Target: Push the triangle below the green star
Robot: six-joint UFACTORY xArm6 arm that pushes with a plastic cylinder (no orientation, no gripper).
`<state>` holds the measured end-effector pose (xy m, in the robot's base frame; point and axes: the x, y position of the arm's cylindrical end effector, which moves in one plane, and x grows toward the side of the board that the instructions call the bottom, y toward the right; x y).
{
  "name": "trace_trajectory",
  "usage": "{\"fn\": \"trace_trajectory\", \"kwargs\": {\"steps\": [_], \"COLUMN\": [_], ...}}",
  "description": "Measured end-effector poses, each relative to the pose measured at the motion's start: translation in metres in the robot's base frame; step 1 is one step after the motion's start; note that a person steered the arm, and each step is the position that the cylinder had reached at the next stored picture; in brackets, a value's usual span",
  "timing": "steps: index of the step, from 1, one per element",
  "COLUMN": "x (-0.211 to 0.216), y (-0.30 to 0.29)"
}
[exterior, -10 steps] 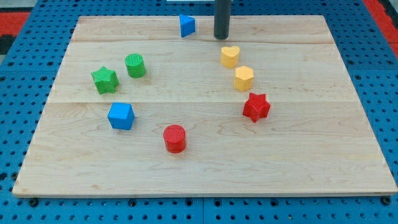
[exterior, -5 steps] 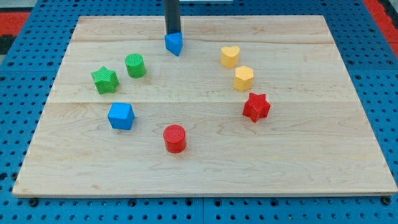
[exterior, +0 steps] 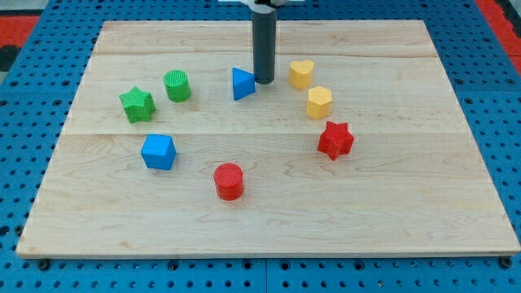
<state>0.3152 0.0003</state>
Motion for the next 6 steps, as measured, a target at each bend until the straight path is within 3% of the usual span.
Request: {"fn": "trace_trajectory", "kwargs": {"steps": [1,2,4,6], "x": [-0.020,0.030,0.048,0.087], "y": [-0.026,-0.041,0.030,-0.051]}}
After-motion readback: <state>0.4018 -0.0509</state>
